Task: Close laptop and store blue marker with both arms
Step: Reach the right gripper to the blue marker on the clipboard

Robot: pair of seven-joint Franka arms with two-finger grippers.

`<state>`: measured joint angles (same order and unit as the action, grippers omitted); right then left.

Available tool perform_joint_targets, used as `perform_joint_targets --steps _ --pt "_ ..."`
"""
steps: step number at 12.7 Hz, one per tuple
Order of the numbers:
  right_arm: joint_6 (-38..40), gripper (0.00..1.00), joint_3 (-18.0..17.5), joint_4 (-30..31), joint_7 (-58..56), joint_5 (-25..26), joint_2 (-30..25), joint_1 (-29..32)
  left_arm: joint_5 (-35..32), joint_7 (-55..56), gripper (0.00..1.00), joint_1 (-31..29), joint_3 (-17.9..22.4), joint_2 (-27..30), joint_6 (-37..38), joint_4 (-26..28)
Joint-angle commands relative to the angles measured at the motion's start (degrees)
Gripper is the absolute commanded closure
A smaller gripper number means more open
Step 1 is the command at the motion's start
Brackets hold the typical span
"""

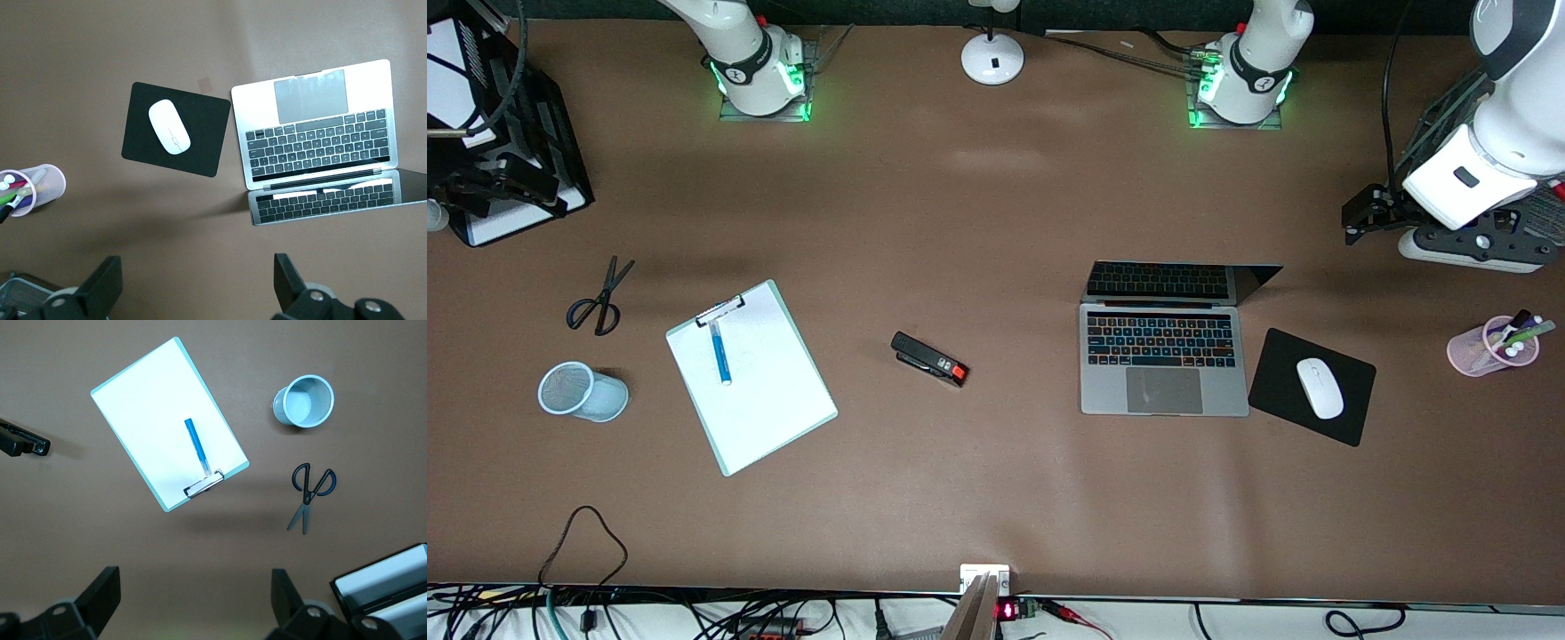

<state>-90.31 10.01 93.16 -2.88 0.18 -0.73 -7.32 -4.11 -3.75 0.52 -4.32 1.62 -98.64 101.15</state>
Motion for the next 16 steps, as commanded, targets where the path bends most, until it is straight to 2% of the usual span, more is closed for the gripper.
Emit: perform_joint_targets --steps 1,4,10,16 --pt "1.7 0.00 -0.3 -0.4 0.6 0.5 -0.4 -0.1 0.7 -1.3 0.00 -0.3 -0.1 -0.9 1.3 -1.9" --pt "1.2 0.00 -0.3 -0.4 0.3 0.5 0.6 -0.1 0.7 -1.3 0.00 -0.3 0.0 -0.9 1.3 -1.9" --pt "-1.4 0.00 -0.3 -0.5 0.6 -0.1 8.3 -1.0 2.3 -1.1 0.00 -0.1 0.0 -1.4 1.4 -1.9" --pt "-10.3 0.00 -0.3 -0.4 0.2 0.1 15.8 -2.2 2.4 -0.6 0.00 0.4 -0.4 -1.4 4.2 -1.9"
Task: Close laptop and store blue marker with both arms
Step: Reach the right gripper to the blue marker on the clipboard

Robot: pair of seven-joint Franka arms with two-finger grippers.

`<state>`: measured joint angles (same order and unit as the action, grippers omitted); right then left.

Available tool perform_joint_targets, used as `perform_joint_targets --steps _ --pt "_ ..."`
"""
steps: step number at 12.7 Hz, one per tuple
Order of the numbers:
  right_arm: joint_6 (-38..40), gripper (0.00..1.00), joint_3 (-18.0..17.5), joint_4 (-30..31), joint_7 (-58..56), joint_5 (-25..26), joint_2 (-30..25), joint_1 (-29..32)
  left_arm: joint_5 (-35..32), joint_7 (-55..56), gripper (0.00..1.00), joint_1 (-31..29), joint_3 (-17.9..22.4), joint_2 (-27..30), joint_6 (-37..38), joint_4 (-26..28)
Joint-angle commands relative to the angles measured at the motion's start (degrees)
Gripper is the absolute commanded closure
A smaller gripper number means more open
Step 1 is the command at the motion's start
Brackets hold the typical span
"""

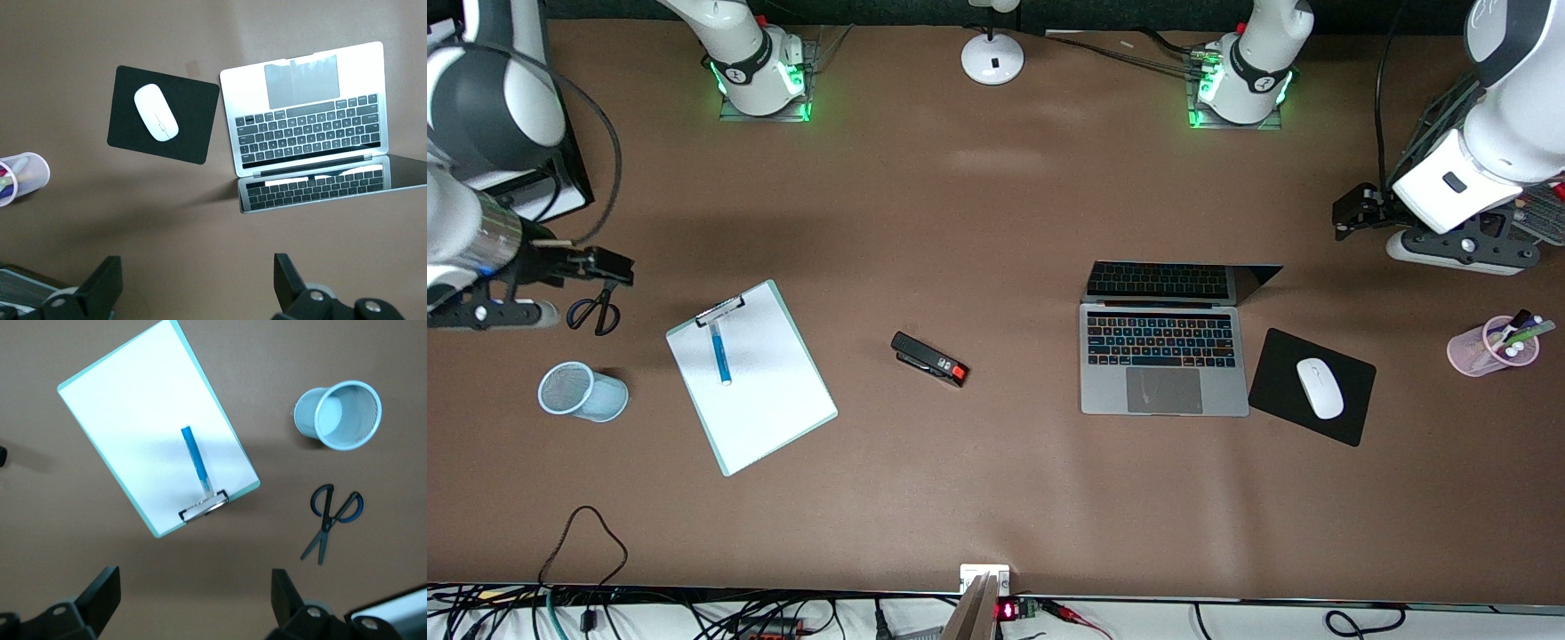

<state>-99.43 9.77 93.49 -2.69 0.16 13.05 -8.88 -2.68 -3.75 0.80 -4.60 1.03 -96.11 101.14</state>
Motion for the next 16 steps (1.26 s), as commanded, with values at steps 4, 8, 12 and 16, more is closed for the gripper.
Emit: perform_joint_targets --steps 4,8,12,16 --pt "-3.5 0.00 0.0 -0.8 -1.0 -0.1 8.1 -1.4 0.8 -0.6 0.00 0.3 -0.3 -2.5 4.6 -1.9" --pt "-9.3 0.00 0.0 -0.8 -5.2 -0.2 13.5 -1.2 1.0 -1.0 0.00 0.3 -0.6 -3.1 5.1 -1.8" --pt "-14.6 0.00 0.0 -0.6 -5.4 -0.3 17.8 -1.6 1.1 -0.8 0.61 0.5 -1.1 -3.2 5.2 -1.8" --pt "-17.5 0.00 -0.5 -0.5 -7.4 -0.2 20.8 -2.5 1.8 -0.8 1.00 0.6 -1.2 -3.2 9.0 -1.7"
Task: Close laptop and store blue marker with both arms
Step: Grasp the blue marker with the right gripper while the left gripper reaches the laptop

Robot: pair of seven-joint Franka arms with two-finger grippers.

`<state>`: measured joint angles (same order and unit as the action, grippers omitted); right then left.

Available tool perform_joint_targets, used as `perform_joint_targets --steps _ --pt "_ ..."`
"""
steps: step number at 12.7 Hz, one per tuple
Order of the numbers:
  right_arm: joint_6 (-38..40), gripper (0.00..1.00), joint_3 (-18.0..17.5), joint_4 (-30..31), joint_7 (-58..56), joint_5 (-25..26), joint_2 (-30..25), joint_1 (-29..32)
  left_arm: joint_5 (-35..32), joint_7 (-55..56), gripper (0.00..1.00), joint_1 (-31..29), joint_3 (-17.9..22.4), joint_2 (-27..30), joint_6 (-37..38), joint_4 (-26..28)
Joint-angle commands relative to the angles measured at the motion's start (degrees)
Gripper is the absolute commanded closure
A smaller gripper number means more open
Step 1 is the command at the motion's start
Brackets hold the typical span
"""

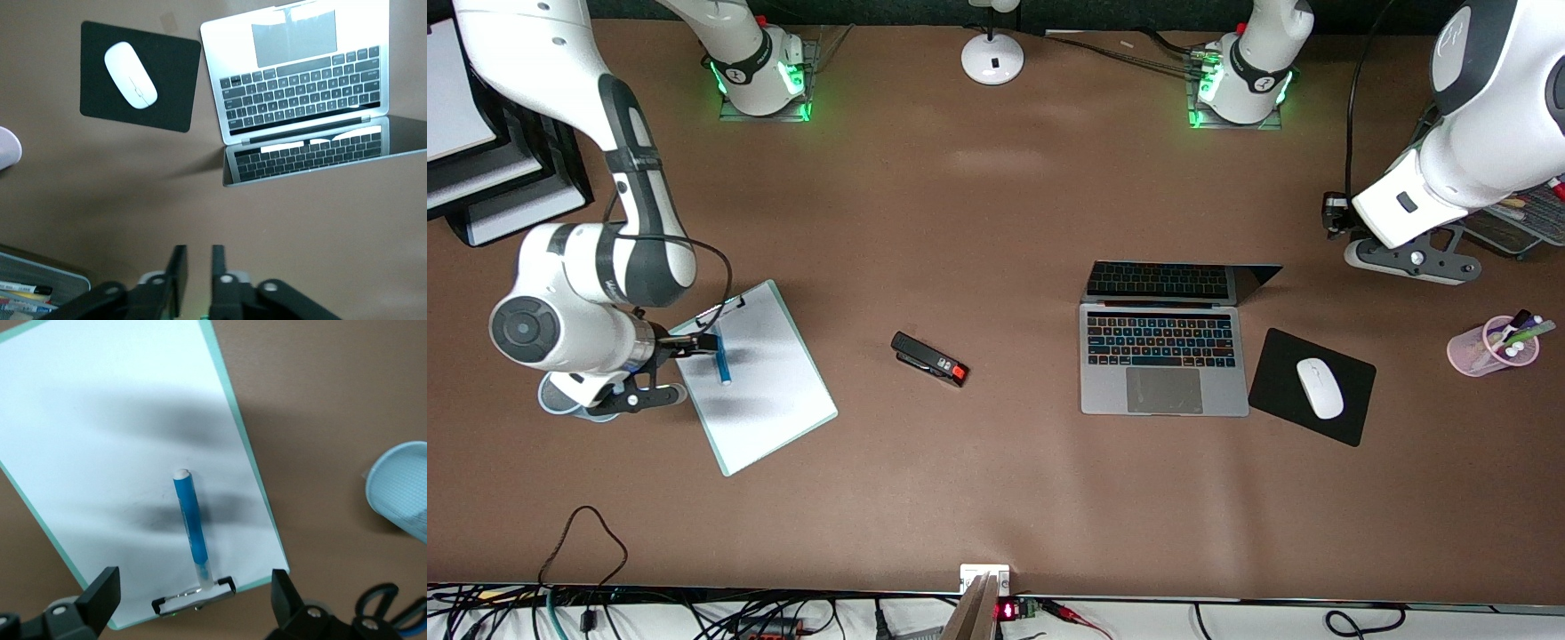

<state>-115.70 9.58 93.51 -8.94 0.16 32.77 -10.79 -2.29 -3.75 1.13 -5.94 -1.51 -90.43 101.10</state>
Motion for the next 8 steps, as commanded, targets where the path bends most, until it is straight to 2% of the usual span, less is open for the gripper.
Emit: perform_joint_targets --steps 1,4,8 --pt "-1.9 0.00 -0.3 -0.4 -1.5 -0.2 1.9 -0.5 3.2 -0.3 1.00 0.3 0.1 -0.7 5.1 -1.8" --pt "-4.4 0.11 -0.4 -0.3 -7.4 -0.3 3.7 -0.4 3.9 0.2 1.00 0.1 -1.6 -0.7 5.4 -1.7" --pt "-6.9 0.12 -0.4 -0.3 -8.2 -1.5 5.9 -0.2 7.3 4.3 1.00 0.0 -3.6 -0.4 6.8 -1.2"
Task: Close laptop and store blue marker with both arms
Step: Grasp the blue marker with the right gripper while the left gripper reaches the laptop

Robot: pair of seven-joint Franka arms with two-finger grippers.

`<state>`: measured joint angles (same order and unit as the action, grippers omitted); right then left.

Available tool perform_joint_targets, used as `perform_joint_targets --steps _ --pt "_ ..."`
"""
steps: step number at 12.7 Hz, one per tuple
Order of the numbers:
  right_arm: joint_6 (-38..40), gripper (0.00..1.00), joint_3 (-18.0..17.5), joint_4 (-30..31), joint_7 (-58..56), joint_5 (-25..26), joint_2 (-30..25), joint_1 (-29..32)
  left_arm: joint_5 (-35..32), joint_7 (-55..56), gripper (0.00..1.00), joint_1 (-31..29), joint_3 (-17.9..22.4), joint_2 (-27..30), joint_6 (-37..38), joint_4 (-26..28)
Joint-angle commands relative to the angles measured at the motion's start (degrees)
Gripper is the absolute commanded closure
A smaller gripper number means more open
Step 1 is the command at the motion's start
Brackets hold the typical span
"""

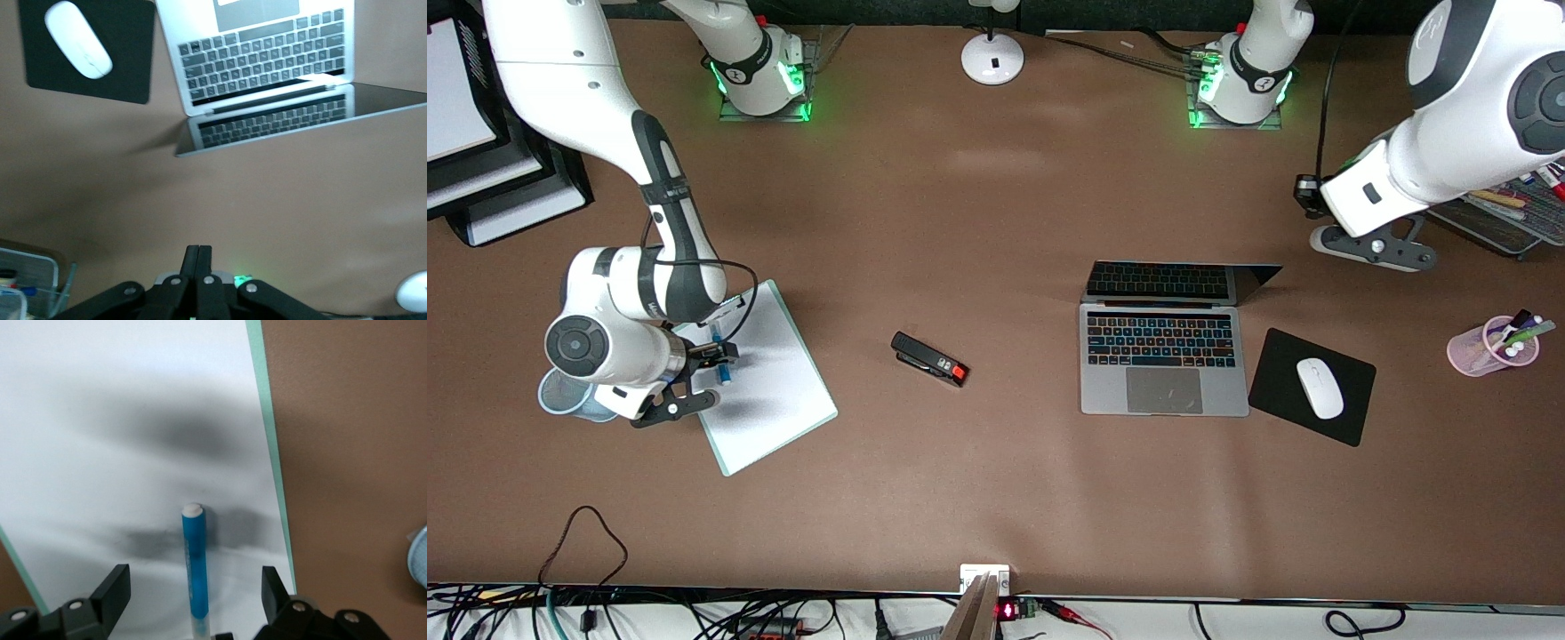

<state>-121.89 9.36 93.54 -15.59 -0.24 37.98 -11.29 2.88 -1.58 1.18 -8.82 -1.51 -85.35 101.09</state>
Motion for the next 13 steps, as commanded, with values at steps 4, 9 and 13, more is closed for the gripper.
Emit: perform_joint_targets --steps 4,9,13 --pt "-2.6 0.19 -0.1 -0.1 -1.8 -1.2 2.3 0.3 3.5 7.5 1.00 0.0 -4.4 -0.4 1.6 -0.7" --pt "-3.4 0.36 -0.1 -0.1 -4.2 -1.3 2.5 0.4 4.2 11.3 1.00 0.0 -7.6 -0.2 -2.9 4.2" --pt "-4.4 0.38 -0.1 -0.1 -4.1 -1.3 3.2 0.4 4.9 11.6 1.00 0.0 -8.5 -0.8 -11.6 9.5"
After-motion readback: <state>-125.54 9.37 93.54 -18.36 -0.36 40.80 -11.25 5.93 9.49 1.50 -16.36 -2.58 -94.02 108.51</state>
